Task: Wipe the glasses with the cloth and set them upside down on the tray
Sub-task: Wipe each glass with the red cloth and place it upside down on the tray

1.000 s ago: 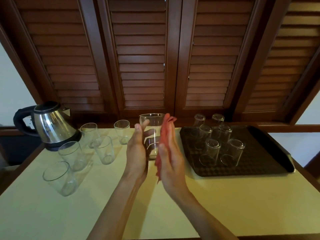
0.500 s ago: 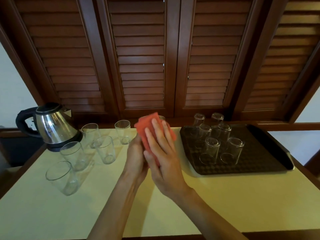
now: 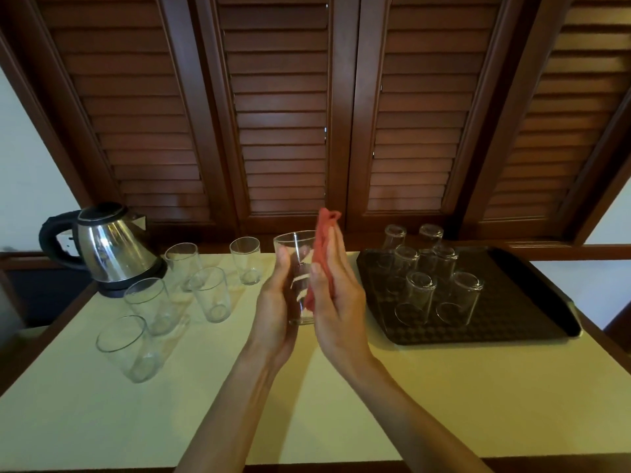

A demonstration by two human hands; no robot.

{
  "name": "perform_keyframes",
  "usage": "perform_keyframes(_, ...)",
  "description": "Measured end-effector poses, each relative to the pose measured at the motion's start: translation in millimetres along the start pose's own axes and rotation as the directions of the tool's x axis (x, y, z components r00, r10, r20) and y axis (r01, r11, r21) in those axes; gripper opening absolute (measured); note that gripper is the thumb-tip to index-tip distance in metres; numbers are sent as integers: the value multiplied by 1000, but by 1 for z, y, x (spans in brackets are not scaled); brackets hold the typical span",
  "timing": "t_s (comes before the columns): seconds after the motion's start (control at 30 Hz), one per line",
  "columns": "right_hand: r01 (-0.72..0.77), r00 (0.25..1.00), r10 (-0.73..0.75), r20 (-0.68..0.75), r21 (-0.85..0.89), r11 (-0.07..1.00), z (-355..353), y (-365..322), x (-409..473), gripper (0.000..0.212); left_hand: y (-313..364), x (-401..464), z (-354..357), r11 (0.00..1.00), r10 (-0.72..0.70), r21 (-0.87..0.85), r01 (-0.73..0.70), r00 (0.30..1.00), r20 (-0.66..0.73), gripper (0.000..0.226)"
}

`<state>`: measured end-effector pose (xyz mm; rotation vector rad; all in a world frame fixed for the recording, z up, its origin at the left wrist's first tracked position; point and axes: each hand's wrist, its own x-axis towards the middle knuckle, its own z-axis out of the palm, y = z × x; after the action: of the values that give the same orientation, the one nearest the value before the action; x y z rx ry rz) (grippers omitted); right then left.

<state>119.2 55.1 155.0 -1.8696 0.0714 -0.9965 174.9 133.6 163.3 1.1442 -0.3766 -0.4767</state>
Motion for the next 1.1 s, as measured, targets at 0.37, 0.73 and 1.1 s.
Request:
perform_keyframes(0.37,88,996,-87,36,-7,996,-1,-4,-4,55,7,3,-1,994,-94,-51,93,995,-17,77)
perform_keyframes(0.73,54,998,-55,8,125,991,-3,0,-16,58,14,4,9,996,-1,93,12,993,-115,82)
perform_keyframes(1.1,-61,996,46,71,232,971,-2,3,-27,49,15,-1,15,978,185,117,-172,976,-116,50)
